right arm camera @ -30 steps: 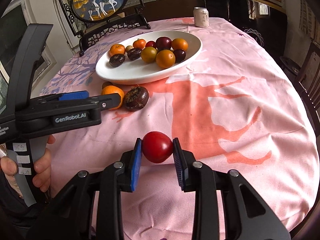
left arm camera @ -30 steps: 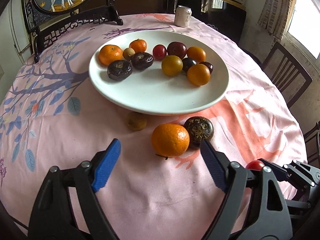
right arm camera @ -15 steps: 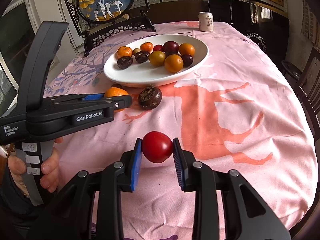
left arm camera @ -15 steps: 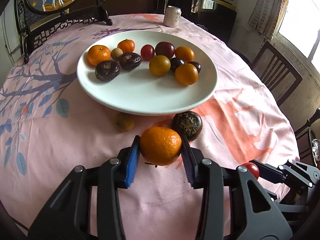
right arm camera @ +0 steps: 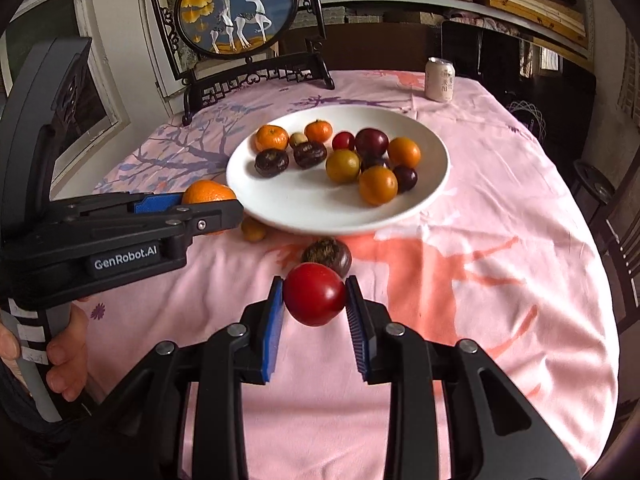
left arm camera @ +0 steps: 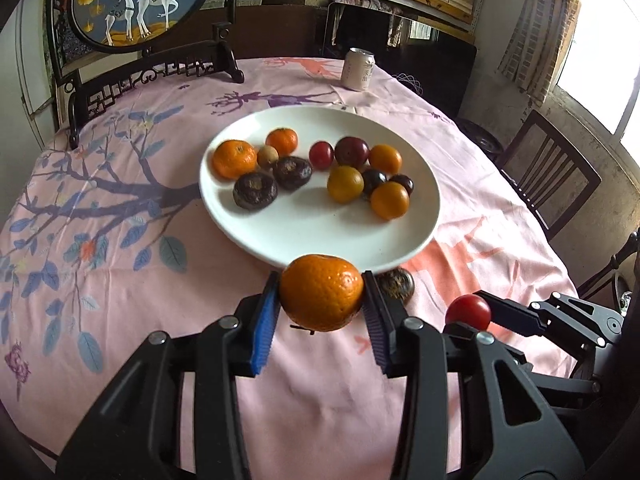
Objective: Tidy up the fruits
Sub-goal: 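Place the tomato and mandarin on the plate, opening both tools, then grasp a mangosteen with the right tool while the left grasps a brown kiwi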
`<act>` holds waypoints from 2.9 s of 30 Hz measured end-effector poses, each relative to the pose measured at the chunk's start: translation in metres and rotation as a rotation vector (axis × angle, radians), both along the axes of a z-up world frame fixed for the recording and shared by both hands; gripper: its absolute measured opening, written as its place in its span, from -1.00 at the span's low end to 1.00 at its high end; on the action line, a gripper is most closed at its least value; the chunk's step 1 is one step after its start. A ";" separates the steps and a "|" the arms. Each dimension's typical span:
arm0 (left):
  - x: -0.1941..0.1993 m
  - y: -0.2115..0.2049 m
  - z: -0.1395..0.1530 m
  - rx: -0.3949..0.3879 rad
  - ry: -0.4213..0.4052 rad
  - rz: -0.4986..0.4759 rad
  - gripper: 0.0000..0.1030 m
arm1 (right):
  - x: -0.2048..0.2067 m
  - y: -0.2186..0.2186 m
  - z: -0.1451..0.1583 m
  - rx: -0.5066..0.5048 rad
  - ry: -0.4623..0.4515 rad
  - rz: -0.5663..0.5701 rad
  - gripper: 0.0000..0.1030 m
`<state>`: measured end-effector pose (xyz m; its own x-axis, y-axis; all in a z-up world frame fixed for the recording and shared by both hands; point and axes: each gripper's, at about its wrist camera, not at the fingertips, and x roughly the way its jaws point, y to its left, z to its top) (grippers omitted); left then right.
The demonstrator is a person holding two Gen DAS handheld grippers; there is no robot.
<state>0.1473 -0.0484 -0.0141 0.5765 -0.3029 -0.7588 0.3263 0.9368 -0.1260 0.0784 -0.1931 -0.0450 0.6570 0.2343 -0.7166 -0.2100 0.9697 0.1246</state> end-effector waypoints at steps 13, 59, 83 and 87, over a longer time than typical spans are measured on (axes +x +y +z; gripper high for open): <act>0.132 -0.037 -0.005 0.100 0.068 0.093 -0.21 | 0.121 -0.024 -0.001 -0.100 -0.056 -0.115 -0.40; -0.018 0.056 -0.031 0.037 0.040 0.161 0.49 | 0.060 0.021 -0.054 -0.119 0.128 -0.030 -0.13; 0.029 -0.005 -0.064 0.082 0.072 0.061 -0.50 | -0.013 -0.028 -0.017 0.046 0.068 -0.071 -0.20; 0.011 0.003 -0.052 0.048 0.037 0.054 -0.50 | -0.018 -0.020 -0.011 0.034 0.055 -0.059 -0.20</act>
<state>0.1581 -0.0456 -0.0661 0.5625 -0.2351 -0.7927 0.2714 0.9581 -0.0916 0.0603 -0.2128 -0.0563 0.6302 0.2211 -0.7443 -0.1444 0.9753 0.1674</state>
